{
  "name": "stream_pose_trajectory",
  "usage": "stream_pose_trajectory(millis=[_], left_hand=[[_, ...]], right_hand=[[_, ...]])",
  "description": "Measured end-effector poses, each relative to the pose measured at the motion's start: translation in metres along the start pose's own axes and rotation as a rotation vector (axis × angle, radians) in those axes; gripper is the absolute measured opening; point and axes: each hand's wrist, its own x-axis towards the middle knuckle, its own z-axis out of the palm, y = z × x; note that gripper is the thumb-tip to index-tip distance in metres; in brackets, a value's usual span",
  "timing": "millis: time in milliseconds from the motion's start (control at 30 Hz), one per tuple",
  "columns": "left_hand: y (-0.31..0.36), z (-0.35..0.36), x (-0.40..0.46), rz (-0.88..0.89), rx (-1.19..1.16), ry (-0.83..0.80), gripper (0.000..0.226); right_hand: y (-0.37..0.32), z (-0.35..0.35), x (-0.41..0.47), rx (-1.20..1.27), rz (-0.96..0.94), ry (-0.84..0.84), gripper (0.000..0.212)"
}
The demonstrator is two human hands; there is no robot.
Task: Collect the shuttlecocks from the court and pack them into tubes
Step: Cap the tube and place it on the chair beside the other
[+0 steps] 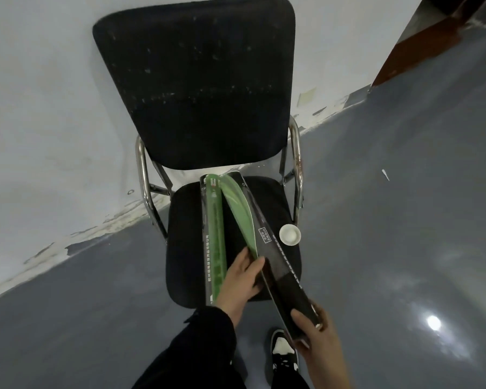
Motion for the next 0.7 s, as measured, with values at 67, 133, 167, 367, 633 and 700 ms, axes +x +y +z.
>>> stream_pose_trajectory(millis=[67,133,167,367,633,700], left_hand=[[-0.012,0.000,0.002,-0.027,0.042,0.003,0.049],[-0.021,-0.004,0.008,-0.044,0.047,0.024,0.050],[-0.024,-0.007,0.013,-0.048,0.062,0.034,0.049],[-0.036,-0.033,0.037,0.083,0.376,0.245,0.023],[-0.067,-0.090,0.062,-0.006,0.723,0.593,0.089],[-0.082,-0.092,0.065,-0.045,0.688,0.528,0.101]], right_hand=[[0.005,0.013,0.013,-0.095,-0.041,0.007,0.068],[0.013,0.025,0.026,-0.200,-0.073,0.006,0.066],[0.018,0.030,0.033,-0.242,-0.087,0.012,0.060],[0.044,0.064,0.066,-0.554,-0.163,0.049,0.045],[0.066,0.099,0.109,-0.885,-0.273,0.050,0.078],[0.064,0.097,0.110,-0.902,-0.285,0.039,0.078]])
